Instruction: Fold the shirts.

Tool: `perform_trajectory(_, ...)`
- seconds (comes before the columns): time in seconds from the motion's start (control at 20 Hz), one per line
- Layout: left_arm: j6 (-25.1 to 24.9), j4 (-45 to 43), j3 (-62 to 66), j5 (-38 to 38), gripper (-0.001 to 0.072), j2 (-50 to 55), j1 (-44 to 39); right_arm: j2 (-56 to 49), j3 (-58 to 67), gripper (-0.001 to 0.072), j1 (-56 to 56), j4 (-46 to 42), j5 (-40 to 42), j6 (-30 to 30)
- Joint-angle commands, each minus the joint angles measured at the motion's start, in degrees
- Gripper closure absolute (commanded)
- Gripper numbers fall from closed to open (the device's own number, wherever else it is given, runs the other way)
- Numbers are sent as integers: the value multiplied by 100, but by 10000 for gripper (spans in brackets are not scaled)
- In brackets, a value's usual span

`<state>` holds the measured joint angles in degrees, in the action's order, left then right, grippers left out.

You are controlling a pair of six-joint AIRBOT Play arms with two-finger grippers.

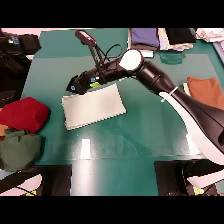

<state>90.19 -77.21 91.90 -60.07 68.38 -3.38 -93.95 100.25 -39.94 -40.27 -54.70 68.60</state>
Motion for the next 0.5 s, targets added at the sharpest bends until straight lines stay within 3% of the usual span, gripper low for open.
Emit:
perform_trajectory(0.0,-76,-92,-4,-157,679,-221,-22,9,-186,325,393,-968,-535,275)
perform_trajectory(0.25,-175,-83,-26,116,679,-170,-638,632,-1945,310,2151,-1464,-841,555)
perform_trajectory(0.3,-179,-83,-26,133,679,-170,-723,608,-2238,144,2470,-1311,-831,570)
perform_trajectory(0.35,-179,-83,-31,164,679,-162,-798,501,-2479,24,2730,-1019,-861,619)
perform_trajectory(0.45,-219,-81,-68,227,679,-129,-907,164,-2782,26,3001,-337,-846,608)
